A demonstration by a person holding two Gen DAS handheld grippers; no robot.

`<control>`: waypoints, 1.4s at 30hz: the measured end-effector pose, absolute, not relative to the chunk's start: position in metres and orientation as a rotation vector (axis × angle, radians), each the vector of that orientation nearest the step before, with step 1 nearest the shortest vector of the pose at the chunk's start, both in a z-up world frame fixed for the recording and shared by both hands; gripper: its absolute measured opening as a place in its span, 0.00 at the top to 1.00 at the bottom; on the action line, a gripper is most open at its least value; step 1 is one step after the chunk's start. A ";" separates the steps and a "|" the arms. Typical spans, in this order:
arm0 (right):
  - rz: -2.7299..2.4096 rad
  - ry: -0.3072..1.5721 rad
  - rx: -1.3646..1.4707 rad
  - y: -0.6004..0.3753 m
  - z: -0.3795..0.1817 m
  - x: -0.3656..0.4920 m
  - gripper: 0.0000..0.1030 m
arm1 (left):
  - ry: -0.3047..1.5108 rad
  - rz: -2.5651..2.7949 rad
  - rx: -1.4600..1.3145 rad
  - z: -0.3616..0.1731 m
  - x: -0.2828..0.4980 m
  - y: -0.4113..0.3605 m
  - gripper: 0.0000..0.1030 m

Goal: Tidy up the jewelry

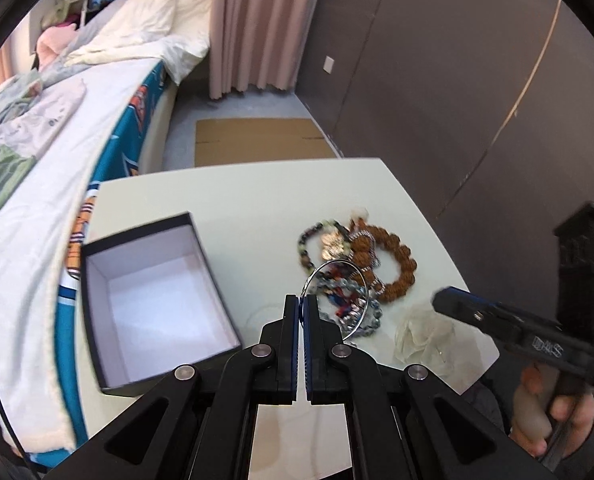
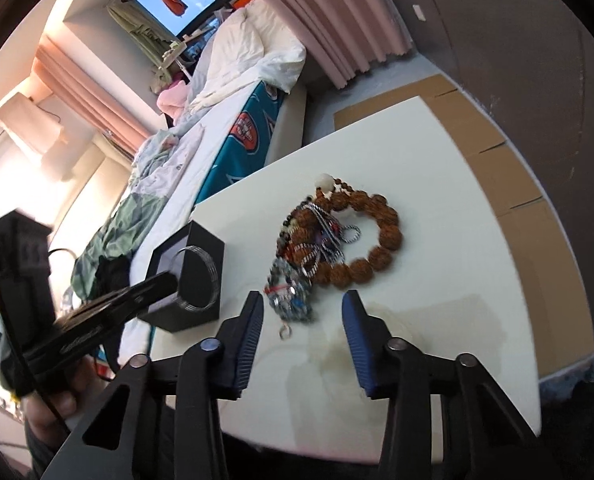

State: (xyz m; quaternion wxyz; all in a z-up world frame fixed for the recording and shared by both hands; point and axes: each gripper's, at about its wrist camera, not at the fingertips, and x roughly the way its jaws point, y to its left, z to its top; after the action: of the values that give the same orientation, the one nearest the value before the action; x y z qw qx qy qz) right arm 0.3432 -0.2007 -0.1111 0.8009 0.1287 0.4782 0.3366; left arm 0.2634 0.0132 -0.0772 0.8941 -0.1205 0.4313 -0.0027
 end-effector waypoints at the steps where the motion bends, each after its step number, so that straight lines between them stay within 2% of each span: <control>1: 0.723 1.028 0.270 -0.196 -0.111 0.349 0.65 | 0.891 -0.001 -0.254 -0.076 0.264 0.016 0.99; 5: 0.717 1.046 0.214 -0.178 -0.115 0.370 0.67 | 0.872 0.020 -0.272 -0.069 0.259 0.031 0.99; 12: 0.670 1.090 0.010 -0.148 -0.131 0.397 0.78 | 0.853 0.050 -0.295 -0.064 0.249 0.051 0.99; 23: 0.699 1.090 -0.221 -0.118 -0.136 0.412 0.78 | 0.854 0.072 -0.316 -0.064 0.238 0.064 0.99; 25: 0.706 1.079 -0.252 -0.115 -0.134 0.413 0.83 | 0.852 0.077 -0.318 -0.064 0.236 0.065 0.99; 27: 0.717 1.064 -0.255 -0.116 -0.130 0.412 0.93 | 0.851 0.079 -0.324 -0.064 0.236 0.067 0.99; 42: 0.758 0.994 0.036 -0.176 -0.079 0.403 0.94 | 0.824 0.061 -0.332 -0.056 0.230 0.064 0.99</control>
State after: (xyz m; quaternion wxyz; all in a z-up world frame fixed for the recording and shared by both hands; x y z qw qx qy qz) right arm 0.4031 -0.1762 -0.0789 0.8108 0.0167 0.4653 0.3546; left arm 0.2298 0.0642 -0.0558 0.9025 -0.1608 0.3983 0.0294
